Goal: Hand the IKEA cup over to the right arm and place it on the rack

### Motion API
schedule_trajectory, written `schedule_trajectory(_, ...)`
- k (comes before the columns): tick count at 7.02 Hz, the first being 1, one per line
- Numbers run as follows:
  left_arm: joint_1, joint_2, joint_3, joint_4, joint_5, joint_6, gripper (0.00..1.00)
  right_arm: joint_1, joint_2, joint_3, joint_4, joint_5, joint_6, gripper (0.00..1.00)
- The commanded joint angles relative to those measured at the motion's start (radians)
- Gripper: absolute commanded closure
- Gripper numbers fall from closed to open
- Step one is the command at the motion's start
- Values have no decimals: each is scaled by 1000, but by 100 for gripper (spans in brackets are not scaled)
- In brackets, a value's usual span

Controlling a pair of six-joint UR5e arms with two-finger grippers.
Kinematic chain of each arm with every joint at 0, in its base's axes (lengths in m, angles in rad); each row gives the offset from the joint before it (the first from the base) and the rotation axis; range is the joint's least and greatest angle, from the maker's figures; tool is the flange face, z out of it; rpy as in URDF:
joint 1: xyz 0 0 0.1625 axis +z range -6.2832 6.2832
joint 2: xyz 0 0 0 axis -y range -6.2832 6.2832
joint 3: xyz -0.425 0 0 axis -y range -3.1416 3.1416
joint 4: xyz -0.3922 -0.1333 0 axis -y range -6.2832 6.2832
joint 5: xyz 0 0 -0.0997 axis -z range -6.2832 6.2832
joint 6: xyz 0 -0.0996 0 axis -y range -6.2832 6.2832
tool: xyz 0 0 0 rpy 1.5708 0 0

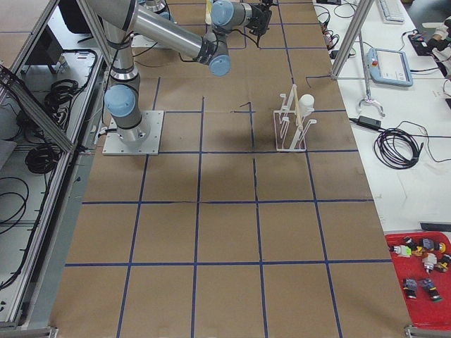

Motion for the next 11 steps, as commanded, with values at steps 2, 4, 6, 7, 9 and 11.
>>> schedule_trajectory(2, -56, -80, 440, -298, -173, 7, 100, 0, 0, 0, -2, 2, 0, 0)
schedule_trajectory(4, -108, -137, 559, -291, -342, 36, 100, -1, -1, -2, -6, 2, 0, 0)
schedule_trajectory(6, -120, -143, 520, -99, -643, 73, 100, -1, -6, -2, -14, 5, 2, 0)
schedule_trajectory(7, -128, -146, 477, 1, -756, 78, 100, -1, -3, -2, -15, 3, 3, 0)
schedule_trajectory(9, -178, -145, 347, 248, -881, 96, 100, -1, -9, 0, -15, 6, 59, 0)
schedule_trajectory(11, -218, -148, 218, 491, -990, 96, 100, 0, -9, 6, -58, 5, 129, 0)
